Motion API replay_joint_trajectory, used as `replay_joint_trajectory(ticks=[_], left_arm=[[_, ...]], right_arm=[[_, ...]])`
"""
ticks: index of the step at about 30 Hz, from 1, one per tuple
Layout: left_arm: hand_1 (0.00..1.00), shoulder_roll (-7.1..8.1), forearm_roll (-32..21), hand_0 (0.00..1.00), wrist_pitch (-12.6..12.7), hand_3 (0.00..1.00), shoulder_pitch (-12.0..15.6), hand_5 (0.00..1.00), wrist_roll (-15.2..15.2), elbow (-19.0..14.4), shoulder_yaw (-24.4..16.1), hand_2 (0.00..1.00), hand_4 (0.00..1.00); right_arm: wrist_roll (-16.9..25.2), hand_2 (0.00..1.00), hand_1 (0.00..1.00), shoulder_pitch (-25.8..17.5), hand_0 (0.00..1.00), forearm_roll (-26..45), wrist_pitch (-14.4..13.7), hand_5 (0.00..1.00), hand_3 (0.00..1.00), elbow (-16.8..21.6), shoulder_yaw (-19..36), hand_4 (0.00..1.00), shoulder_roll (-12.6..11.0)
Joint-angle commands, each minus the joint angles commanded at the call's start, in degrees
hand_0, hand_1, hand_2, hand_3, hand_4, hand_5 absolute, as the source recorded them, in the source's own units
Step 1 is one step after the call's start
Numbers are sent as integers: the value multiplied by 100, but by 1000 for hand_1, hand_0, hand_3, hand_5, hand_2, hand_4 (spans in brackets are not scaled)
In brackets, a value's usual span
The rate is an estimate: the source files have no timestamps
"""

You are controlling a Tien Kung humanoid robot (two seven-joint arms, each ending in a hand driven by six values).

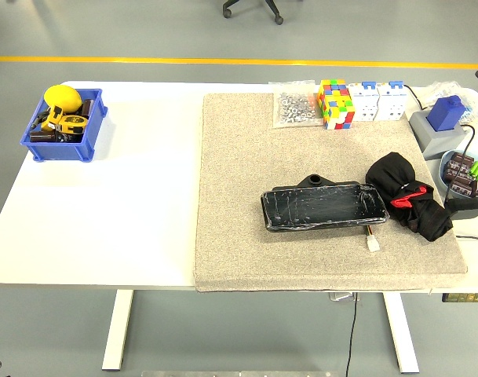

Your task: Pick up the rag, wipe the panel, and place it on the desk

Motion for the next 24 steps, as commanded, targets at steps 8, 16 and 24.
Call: replay_joint_trajectory(ticks=[8, 16, 24], left_arm=[[729, -6, -23, 686, -4, 606, -6, 623, -5, 0, 11, 731, 668], [732, -2, 22, 684, 6, 606, 13, 624, 7, 0, -38, 731, 668], [730, -6, -9, 684, -2, 606, 11, 624, 2, 0, 20, 731, 668]], right_arm=[[-181, 922, 868, 31, 876, -1598, 259, 749, 975, 121, -288, 998, 12], [-252, 919, 868, 75, 877, -2097, 302, 751, 971, 8, -623, 998, 59], [-425, 879, 843, 35, 860, -2239, 258, 782, 935, -42, -779, 998, 242]])
